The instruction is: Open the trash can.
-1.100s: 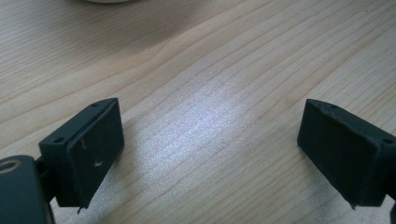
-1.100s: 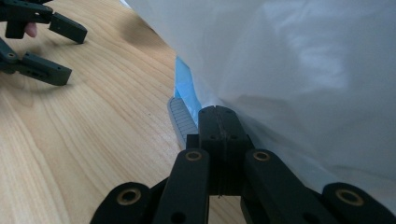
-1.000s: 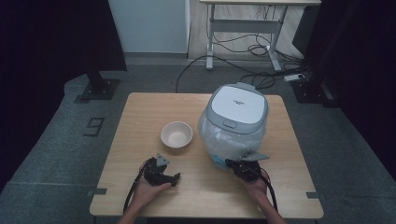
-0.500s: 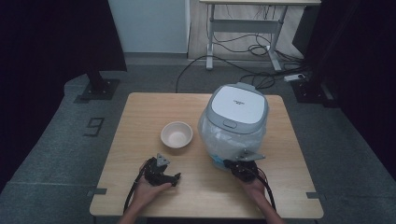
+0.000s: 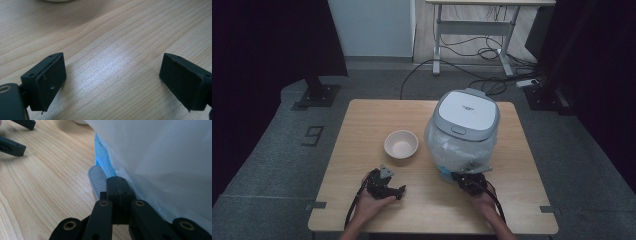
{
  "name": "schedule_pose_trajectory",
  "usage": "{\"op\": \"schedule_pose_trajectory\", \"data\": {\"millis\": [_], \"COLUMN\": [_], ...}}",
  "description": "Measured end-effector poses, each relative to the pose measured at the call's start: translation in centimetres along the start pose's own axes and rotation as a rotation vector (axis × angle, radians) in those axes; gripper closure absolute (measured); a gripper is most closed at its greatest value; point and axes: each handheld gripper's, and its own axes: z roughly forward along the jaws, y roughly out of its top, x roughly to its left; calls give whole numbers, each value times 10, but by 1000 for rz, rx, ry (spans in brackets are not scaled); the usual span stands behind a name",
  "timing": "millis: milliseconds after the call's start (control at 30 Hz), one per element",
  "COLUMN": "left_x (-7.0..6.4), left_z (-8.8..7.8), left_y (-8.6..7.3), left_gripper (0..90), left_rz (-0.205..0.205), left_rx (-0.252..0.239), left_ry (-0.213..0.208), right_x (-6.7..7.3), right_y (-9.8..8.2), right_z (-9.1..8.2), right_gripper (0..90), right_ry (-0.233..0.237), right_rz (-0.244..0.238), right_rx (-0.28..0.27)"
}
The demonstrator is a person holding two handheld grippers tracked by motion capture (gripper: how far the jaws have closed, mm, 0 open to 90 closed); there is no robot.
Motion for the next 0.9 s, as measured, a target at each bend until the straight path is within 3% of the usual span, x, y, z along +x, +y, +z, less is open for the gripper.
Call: {"op": "schedule_pose_trajectory", "data": {"millis": [267,600,900], "left_x": [0,-1,-3], "left_z": [0,0,-4], "left_y": [0,0,3], "left_gripper": [68,70,149], "left_rz": [0,-2,-9], "left_rx": [0,-1,10], "left_ry": [1,2,-19], "right_x": [1,-3,-4], "right_y": [-2,-4,-4], "right_z": [5,5,5], "right_gripper": [895,895,895], "right_ry": [-2,13,20], "right_rz": [-3,21,22], "right_rx": [39,39,37]}}
